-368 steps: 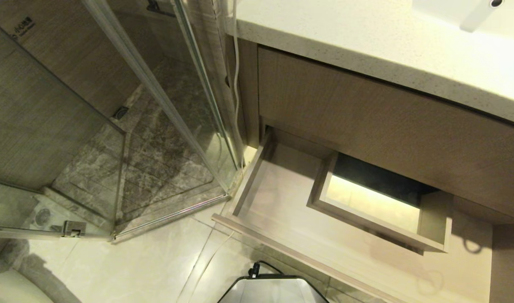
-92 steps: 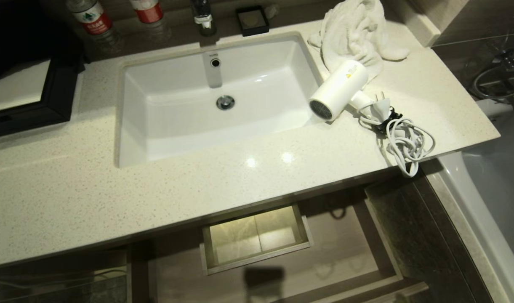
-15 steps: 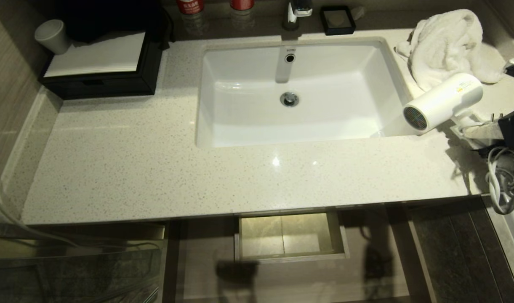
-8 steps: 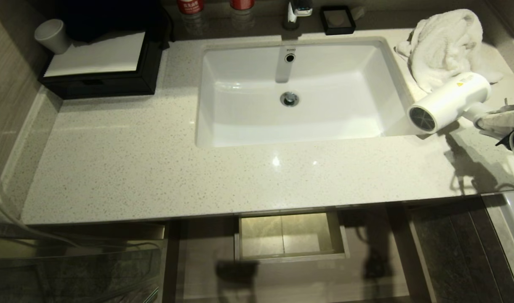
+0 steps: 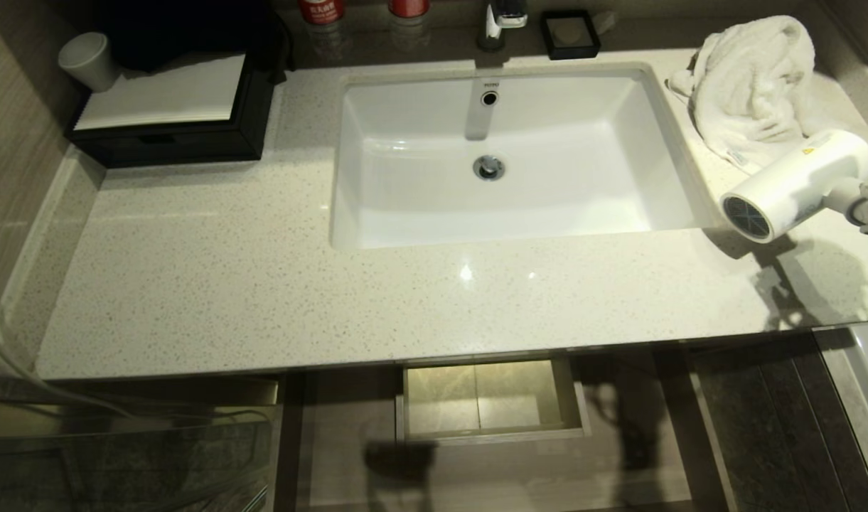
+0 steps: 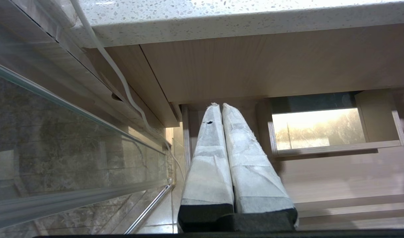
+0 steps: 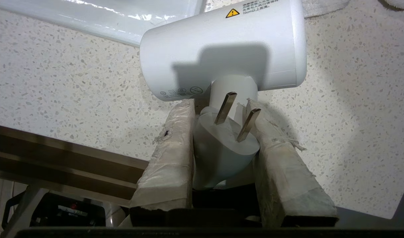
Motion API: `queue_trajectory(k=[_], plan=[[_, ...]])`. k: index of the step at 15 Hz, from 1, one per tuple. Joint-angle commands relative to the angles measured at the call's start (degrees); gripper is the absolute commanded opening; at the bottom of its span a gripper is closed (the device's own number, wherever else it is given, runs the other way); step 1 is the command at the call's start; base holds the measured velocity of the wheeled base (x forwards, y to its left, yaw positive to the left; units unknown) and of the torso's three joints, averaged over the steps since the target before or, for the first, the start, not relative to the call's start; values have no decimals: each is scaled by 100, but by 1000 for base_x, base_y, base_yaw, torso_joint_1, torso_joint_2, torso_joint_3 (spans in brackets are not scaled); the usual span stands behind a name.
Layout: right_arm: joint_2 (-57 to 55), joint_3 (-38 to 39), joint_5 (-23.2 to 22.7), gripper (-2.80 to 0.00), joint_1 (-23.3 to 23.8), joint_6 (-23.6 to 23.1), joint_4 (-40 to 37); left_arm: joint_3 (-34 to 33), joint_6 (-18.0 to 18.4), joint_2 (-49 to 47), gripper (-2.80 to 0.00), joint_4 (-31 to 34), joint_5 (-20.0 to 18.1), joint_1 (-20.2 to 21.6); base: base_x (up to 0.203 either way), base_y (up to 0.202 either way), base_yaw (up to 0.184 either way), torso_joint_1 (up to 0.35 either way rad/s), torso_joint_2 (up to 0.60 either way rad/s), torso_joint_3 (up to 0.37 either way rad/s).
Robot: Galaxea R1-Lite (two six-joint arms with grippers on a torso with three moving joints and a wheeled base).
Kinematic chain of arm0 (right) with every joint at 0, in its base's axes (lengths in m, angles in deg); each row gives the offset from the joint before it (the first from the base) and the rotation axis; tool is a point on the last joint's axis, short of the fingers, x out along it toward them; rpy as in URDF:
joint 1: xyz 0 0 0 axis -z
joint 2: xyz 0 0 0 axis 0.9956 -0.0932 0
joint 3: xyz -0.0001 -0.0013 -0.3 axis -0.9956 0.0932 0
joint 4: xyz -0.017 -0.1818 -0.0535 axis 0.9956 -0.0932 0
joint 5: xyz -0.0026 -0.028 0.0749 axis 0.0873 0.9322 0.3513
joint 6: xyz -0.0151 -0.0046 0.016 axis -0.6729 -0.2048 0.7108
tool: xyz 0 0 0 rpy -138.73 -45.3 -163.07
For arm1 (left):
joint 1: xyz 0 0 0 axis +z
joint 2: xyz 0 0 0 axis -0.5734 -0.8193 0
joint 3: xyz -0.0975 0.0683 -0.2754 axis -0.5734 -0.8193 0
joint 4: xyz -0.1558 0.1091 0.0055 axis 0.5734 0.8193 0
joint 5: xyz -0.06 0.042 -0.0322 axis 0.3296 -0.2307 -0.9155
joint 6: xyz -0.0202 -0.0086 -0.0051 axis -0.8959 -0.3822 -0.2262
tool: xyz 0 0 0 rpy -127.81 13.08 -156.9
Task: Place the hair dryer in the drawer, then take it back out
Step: Pick up the hairdryer, then put it into the drawer
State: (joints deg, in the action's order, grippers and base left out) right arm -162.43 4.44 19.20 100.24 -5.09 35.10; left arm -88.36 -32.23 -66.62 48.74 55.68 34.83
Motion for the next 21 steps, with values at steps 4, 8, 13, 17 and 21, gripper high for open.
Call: queue_trajectory(k=[4,8,13,17,21], plan=[[566,225,-21,-280,-65,15,-145,0,0,0,-280,0,1,-2,0,0,0,0,0,0],[800,304,57,-280,-65,23,-144,-2,0,0,-280,0,1,7,0,0,0,0,0,0],[1189,600,1451,-280,-350,27,-137,-8,-1,0,-280,0,1,3,0,0,0,0,0,0],[1569,851,1473,-280,-454,21,-59,-7,0,0,-280,3,1,7,0,0,0,-203,190,-14],[1871,972,1473,-280,-461,14,17,-8,-7,0,-280,0,1,-2,0,0,0,-359,265,-87]])
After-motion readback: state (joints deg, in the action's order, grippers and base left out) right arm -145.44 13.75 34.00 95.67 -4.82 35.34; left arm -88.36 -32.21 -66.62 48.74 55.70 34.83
